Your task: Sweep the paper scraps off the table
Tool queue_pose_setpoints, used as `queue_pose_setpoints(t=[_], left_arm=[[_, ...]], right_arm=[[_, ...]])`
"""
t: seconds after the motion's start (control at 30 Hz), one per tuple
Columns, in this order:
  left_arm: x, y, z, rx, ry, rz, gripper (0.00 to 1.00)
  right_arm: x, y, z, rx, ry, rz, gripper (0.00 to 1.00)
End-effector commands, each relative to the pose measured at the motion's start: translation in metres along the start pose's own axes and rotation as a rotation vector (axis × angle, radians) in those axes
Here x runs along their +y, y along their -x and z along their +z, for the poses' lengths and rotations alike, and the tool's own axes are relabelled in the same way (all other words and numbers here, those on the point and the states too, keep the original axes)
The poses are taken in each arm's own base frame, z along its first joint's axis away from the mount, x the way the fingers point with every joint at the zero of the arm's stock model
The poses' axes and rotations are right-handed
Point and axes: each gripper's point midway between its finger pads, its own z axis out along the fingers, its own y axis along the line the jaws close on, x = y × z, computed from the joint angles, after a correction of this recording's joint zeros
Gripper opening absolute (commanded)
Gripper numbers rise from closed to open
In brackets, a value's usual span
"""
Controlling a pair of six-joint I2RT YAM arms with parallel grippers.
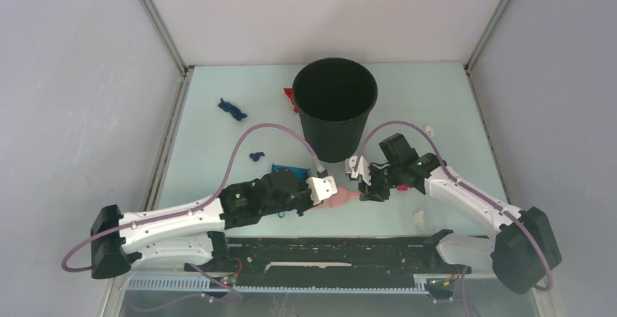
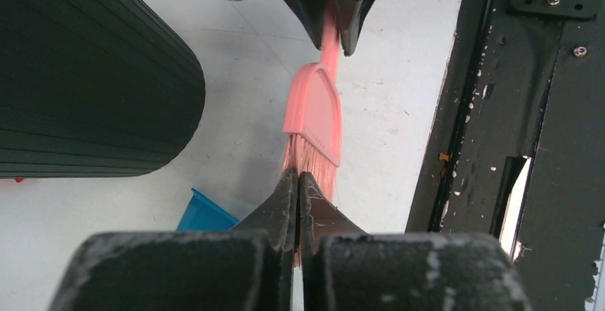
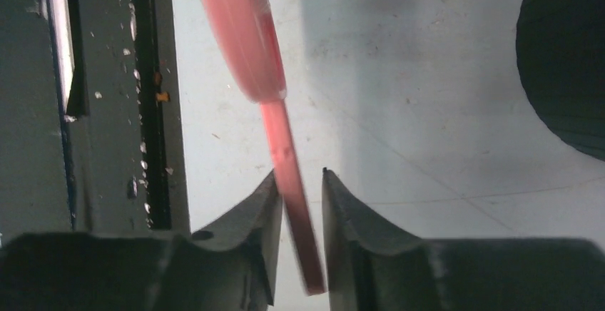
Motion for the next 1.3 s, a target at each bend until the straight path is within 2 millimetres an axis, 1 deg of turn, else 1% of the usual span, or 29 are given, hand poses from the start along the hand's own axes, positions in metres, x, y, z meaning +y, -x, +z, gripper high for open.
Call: queue_pose_setpoints(t=[0.0, 0.1, 0.13, 0.17, 0.2, 0.23, 0.27, 0.3, 0.33, 0.4, 0.53, 0.67, 0.7, 0.83, 0.9, 0.93, 1.0, 1.03, 1.07, 1.1, 1.13, 1.17, 1.2, 1.23, 1.27], left_arm=[[0.014, 0.019, -0.003, -0.079, 0.046, -0.007, 0.0], [0.02, 0.017, -0.005, -0.07, 0.077, -0.003, 0.0], [0.021, 0.016, -0.005, -0.068, 0.08, 0.0, 0.0], [0.02, 0.015, -0.006, -0.069, 0.079, 0.0, 0.03], [0.02, 0.016, -0.006, -0.073, 0.074, -0.002, 0.13], [0.018, 0.018, -0.006, -0.082, 0.064, -0.008, 0.27], [0.014, 0.02, -0.006, -0.092, 0.045, -0.015, 0.39], [0.01, 0.022, -0.005, -0.101, 0.025, -0.023, 0.48], [0.004, 0.024, -0.004, -0.111, -0.007, -0.033, 0.54], [-0.009, 0.028, -0.002, -0.127, -0.079, -0.053, 0.58], [-0.031, 0.038, 0.0, -0.169, -0.199, -0.095, 0.6], [-0.043, 0.045, 0.003, -0.192, -0.268, -0.125, 0.57], [-0.045, 0.047, 0.003, -0.196, -0.283, -0.13, 0.55], [-0.054, 0.046, 0.007, -0.178, -0.332, -0.145, 0.36], [-0.057, 0.044, 0.009, -0.158, -0.35, -0.148, 0.22], [-0.057, 0.044, 0.009, -0.154, -0.349, -0.148, 0.14], [-0.052, 0.045, 0.009, -0.155, -0.322, -0.154, 0.01], [-0.049, 0.046, 0.008, -0.161, -0.312, -0.163, 0.0], [-0.046, 0.051, 0.005, -0.183, -0.322, -0.187, 0.0], [-0.045, 0.056, 0.001, -0.21, -0.342, -0.214, 0.0], [-0.041, 0.067, -0.004, -0.265, -0.358, -0.253, 0.0], [-0.037, 0.074, -0.008, -0.31, -0.374, -0.291, 0.0], [-0.032, 0.083, -0.012, -0.358, -0.384, -0.324, 0.0], [-0.028, 0.087, -0.016, -0.392, -0.399, -0.353, 0.0], [-0.024, 0.092, -0.018, -0.422, -0.412, -0.382, 0.0]], right_arm=[[0.001, 0.001, 0.002, -0.003, 0.007, -0.009, 0.24], [0.008, 0.003, -0.01, 0.008, 0.024, 0.013, 0.05], [0.012, 0.004, -0.014, 0.009, 0.039, 0.019, 0.01], [0.017, 0.004, -0.018, 0.012, 0.054, 0.026, 0.0], [0.022, 0.004, -0.022, 0.014, 0.074, 0.029, 0.0], [0.028, 0.004, -0.025, 0.017, 0.094, 0.032, 0.0], [0.033, 0.005, -0.027, 0.022, 0.116, 0.037, 0.0], [0.038, 0.006, -0.03, 0.026, 0.137, 0.043, 0.0], [0.043, 0.006, -0.031, 0.032, 0.161, 0.053, 0.0], [0.051, 0.008, -0.034, 0.049, 0.202, 0.063, 0.0], [0.06, 0.015, -0.035, 0.068, 0.257, 0.085, 0.0], [0.063, 0.029, -0.033, 0.022, 0.277, 0.107, 0.0], [0.062, 0.032, -0.033, 0.015, 0.281, 0.11, 0.0], [0.062, 0.043, -0.035, -0.005, 0.301, 0.125, 0.0], [0.062, 0.05, -0.038, -0.035, 0.305, 0.131, 0.0], [0.062, 0.053, -0.041, -0.051, 0.308, 0.139, 0.0], [0.059, 0.058, -0.049, -0.089, 0.298, 0.164, 0.0], [0.056, 0.061, -0.054, -0.113, 0.289, 0.177, 0.02], [0.051, 0.065, -0.06, -0.147, 0.273, 0.196, 0.05], [0.048, 0.074, -0.068, -0.204, 0.268, 0.217, 0.13], [0.04, 0.081, -0.077, -0.266, 0.246, 0.252, 0.23], [0.033, 0.089, -0.087, -0.343, 0.234, 0.295, 0.35], [0.027, 0.096, -0.097, -0.42, 0.234, 0.341, 0.41], [0.021, 0.102, -0.107, -0.496, 0.24, 0.402, 0.57], [0.015, 0.106, -0.113, -0.553, 0.262, 0.462, 0.63]])
